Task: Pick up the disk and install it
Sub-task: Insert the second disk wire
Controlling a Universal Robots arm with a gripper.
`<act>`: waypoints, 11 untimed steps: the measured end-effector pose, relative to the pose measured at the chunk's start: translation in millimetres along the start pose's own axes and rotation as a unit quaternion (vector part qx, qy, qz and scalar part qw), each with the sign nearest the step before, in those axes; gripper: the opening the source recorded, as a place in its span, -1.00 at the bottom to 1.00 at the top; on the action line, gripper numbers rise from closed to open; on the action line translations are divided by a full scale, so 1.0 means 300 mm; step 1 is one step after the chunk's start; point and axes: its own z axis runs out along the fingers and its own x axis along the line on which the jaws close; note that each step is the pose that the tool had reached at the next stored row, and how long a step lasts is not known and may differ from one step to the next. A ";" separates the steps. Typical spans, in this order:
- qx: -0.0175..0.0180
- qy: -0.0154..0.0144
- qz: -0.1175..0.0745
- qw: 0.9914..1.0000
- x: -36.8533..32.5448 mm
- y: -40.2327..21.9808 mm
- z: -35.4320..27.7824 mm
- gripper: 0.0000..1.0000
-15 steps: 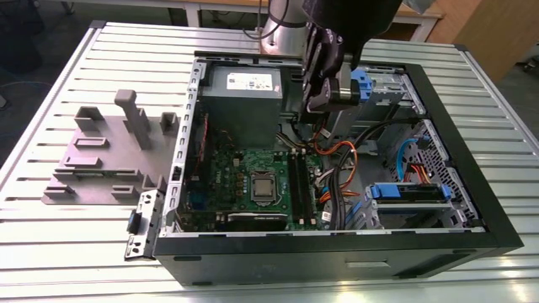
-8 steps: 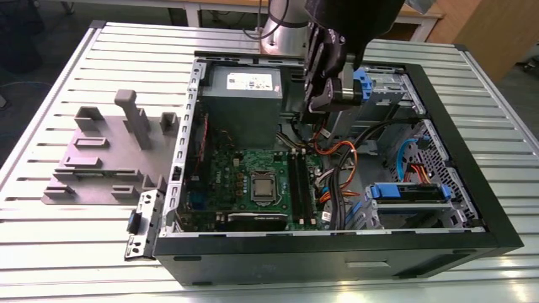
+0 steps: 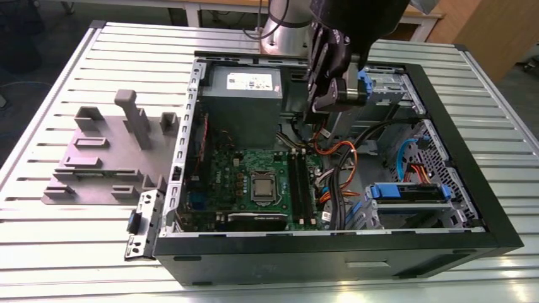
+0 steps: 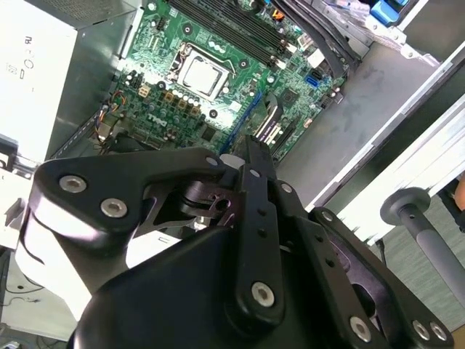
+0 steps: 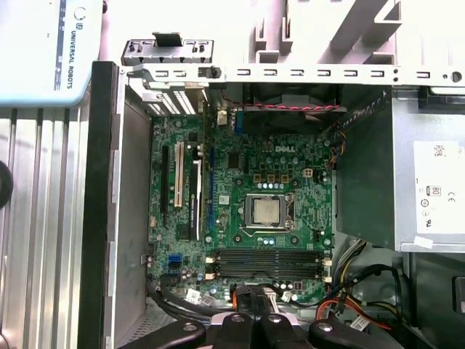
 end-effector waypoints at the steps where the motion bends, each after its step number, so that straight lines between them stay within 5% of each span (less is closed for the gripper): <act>1: 0.000 0.000 0.000 1.000 0.000 -0.001 0.000 -0.79; 7: 0.000 0.000 0.000 1.000 0.000 -0.013 -0.001 -0.79; 11: 0.000 0.000 0.000 1.000 0.000 -0.039 -0.002 -0.79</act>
